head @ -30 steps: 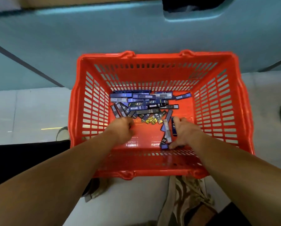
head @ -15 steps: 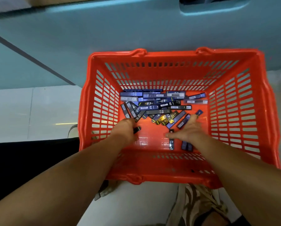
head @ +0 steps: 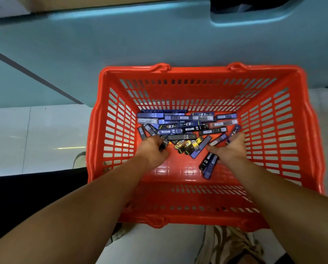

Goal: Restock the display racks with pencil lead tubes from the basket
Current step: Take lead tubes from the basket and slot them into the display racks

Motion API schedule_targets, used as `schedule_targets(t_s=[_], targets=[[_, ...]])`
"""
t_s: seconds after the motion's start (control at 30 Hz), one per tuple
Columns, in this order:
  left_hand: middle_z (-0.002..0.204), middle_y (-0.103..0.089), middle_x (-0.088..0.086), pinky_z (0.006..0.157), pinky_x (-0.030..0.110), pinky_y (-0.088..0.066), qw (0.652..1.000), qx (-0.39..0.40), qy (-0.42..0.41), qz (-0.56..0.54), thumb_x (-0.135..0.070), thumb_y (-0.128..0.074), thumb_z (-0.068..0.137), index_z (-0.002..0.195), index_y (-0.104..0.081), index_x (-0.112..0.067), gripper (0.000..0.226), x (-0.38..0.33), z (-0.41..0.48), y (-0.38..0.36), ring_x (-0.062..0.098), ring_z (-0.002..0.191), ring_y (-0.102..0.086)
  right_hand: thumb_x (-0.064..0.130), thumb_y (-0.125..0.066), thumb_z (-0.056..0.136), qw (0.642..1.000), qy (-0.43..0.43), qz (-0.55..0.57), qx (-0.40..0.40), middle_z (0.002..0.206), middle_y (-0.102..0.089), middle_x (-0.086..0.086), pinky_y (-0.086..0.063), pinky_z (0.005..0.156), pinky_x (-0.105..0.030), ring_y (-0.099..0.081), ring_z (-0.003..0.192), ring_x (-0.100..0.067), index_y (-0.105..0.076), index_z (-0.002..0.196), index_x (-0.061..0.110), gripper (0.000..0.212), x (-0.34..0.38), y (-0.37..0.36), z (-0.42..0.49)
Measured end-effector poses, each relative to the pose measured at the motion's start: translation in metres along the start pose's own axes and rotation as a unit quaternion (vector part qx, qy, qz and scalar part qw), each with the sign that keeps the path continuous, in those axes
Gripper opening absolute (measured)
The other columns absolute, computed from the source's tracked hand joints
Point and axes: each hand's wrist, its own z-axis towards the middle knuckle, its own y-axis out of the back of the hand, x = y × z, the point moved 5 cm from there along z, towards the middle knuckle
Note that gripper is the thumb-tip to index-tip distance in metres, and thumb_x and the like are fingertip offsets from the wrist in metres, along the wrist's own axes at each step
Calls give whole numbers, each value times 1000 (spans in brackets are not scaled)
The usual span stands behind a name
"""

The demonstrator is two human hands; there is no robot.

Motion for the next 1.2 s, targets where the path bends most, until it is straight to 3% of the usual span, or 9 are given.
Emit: schedule_targets(t_s=[0.17,0.23,0.33,0.47,0.6,0.73,0.93,1.03,1.2], targets=[[91,-74,9,57,28,-56,993,57,-5,-100,-12,-71,91,89,-58,-21,16,-22,-10,-20,21,78,-72,58,-99,43,987,-112,-71,93,125,-67,-13,-56,99,-47,-65,115,-35,-64,123,9,100,-16,-5,-19],[95,-76,15,58,27,-56,988,81,-9,-133,-6,-71,91,95,-61,-14,13,-28,-15,-30,22,78,-72,52,-99,52,983,-117,-83,115,126,-68,-14,-56,99,-43,-65,114,-33,-64,126,6,94,-18,-11,-23],[94,-75,18,62,36,-58,985,79,-15,-153,-4,-72,91,92,-61,-13,14,-27,-15,-33,24,77,-70,37,-96,66,986,-108,-85,89,86,-72,-9,-60,72,-35,-69,74,-22,-66,88,9,47,-16,-20,-21],[93,-75,15,76,45,-62,982,50,20,-180,-5,-73,89,93,-61,-15,16,-15,-7,-24,32,89,-74,24,-94,71,990,-113,-56,67,82,-72,-10,-60,71,-35,-68,69,-22,-63,85,8,38,-8,-25,-17],[92,-74,18,69,39,-60,977,16,38,-209,-7,-72,91,96,-63,-10,11,-9,-4,-16,23,74,-66,21,-88,78,991,-122,-37,49,89,-69,-8,-50,57,-28,-62,72,-17,-58,95,11,36,-10,-26,-15],[79,-64,2,50,15,-48,970,-35,38,-238,-8,-70,94,89,-59,-17,15,-5,-8,-11,13,67,-59,28,-91,74,993,-114,4,0,92,-64,-3,-48,72,-27,-61,84,-22,-54,124,8,66,-11,-30,-20],[80,-63,3,47,11,-45,969,-17,25,-245,-1,-65,96,93,-61,-15,14,-8,-18,-13,12,67,-58,12,-81,85,994,-95,48,-4,87,-61,-2,-51,76,-29,-58,76,-16,-55,114,11,39,-6,-18,-13],[85,-65,5,47,15,-47,971,-21,26,-238,-3,-61,98,99,-58,-17,14,-9,-19,-9,14,68,-59,15,-69,94,996,-85,33,17,99,-66,-10,-56,81,-35,-66,92,-27,-58,123,6,33,-5,-21,-15],[90,-64,2,45,19,-45,976,-52,62,-201,-11,-54,101,123,-48,-15,23,-12,-8,4,13,70,-62,0,-56,97,995,-83,53,23,91,-55,-5,-39,61,-26,-50,76,-11,-42,138,3,44,-5,-23,-20]])
